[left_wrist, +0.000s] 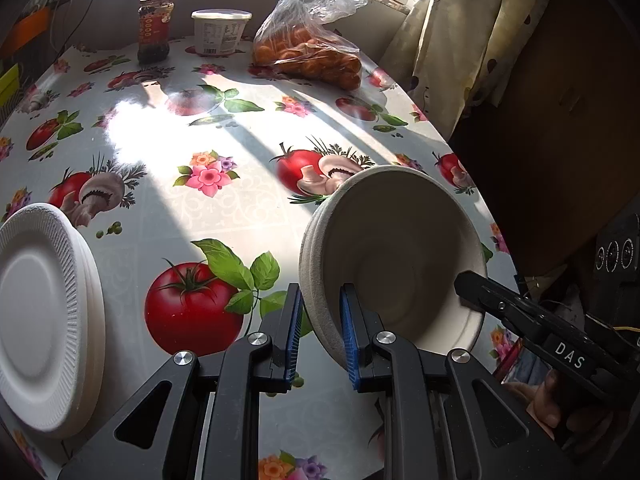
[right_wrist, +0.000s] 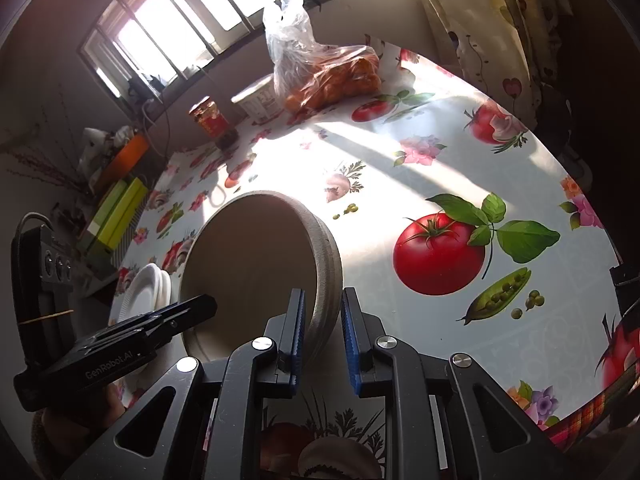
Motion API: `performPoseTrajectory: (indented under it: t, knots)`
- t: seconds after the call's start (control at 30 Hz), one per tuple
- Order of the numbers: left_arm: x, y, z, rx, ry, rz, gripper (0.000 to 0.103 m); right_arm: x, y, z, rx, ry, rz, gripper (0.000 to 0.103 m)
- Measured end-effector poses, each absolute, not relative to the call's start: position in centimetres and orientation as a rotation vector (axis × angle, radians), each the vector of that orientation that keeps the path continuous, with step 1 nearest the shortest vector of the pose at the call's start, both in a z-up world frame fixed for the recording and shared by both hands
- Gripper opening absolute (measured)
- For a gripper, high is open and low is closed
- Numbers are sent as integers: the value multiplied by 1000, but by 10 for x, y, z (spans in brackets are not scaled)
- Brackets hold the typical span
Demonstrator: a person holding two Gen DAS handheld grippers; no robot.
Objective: Organize plates and bowls
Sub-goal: 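Lift the bowl stack and carry it toward the white plate stack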
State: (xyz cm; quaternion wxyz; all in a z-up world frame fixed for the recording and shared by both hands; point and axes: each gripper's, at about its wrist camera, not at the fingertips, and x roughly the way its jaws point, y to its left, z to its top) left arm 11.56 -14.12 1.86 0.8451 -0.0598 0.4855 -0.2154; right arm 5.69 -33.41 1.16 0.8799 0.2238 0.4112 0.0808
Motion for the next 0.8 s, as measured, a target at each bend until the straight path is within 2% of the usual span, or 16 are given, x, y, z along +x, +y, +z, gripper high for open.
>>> performPoseTrajectory:
  t: [0.8]
  knots:
    - [116, -95, 41, -159, 982, -372, 20, 77, -288, 29, 420, 872, 255, 18]
